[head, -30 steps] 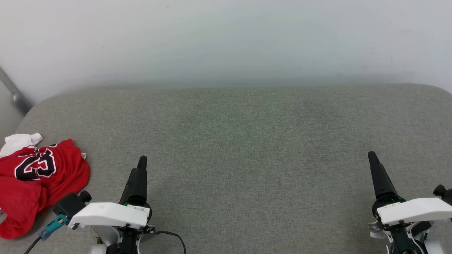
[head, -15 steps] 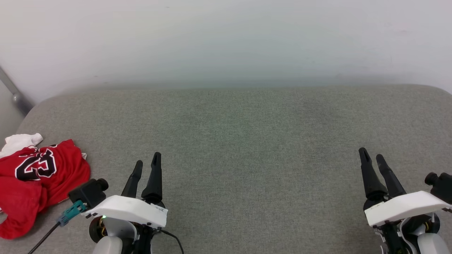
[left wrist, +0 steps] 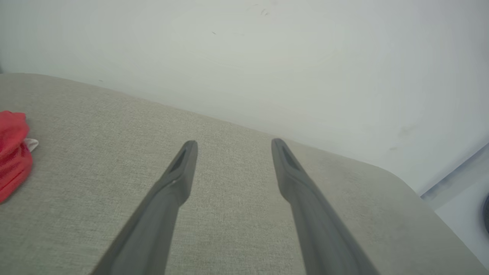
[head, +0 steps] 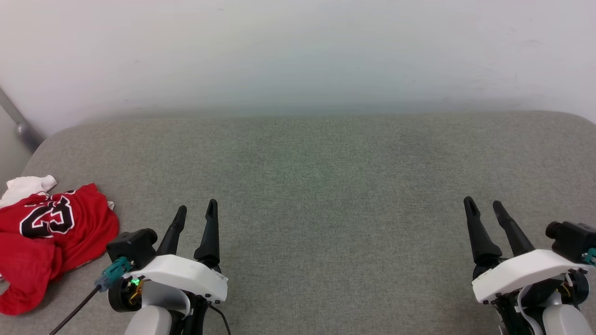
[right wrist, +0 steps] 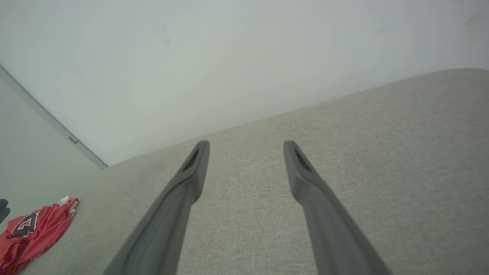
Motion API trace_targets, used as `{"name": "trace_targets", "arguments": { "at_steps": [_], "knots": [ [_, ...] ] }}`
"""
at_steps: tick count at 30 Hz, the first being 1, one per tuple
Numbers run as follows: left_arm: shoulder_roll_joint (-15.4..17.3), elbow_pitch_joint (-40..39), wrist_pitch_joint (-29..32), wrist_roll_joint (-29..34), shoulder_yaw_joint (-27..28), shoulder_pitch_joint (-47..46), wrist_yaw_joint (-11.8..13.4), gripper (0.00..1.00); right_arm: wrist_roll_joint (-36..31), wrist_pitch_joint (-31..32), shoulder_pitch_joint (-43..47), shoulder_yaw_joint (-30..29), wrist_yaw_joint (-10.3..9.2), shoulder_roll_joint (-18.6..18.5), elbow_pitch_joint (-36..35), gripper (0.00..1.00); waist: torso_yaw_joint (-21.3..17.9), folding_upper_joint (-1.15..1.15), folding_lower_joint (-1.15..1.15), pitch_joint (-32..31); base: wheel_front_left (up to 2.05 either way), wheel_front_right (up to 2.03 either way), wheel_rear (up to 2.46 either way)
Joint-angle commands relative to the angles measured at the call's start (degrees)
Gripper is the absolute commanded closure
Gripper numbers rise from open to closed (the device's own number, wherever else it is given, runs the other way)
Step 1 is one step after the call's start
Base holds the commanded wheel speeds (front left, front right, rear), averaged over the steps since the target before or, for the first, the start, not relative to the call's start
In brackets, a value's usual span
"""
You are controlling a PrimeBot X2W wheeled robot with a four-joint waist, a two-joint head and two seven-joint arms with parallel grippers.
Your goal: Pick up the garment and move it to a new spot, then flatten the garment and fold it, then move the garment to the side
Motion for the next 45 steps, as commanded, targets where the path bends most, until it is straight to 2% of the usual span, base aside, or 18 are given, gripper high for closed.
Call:
{"name": "trace_targets", "arguments": {
  "at_steps": [1,21,38,45],
  "knots": [
    [0.58,-0.31,-0.63,1.63,-0.45,-1.53,0.37,0.0,-1.82,0.19,-1.52,0.13,0.01,0.0,-0.9,0.0,0.02,0.0,0.0,0.01,0.0,0.0,0.0],
    [1.93,1.16,-3.37,11.48,-2.95,-2.61,2.89,0.0,-13.64,1.02,-0.97,0.41,0.0,0.45,-3.0,0.0,0.11,0.0,0.0,0.11,0.0,0.0,0.0],
    [1.19,2.49,-5.49,16.7,-3.18,-2.96,2.79,0.0,-21.87,0.75,-0.74,-0.14,0.0,1.1,-4.69,0.0,0.45,0.0,0.0,0.1,0.0,0.0,0.0],
    [0.77,3.34,-6.21,18.35,-2.85,-3.3,2.09,0.0,-23.0,0.82,-0.85,-0.6,0.0,1.52,-5.03,0.0,0.52,0.0,0.0,0.18,0.0,0.0,0.0]
  ]
}}
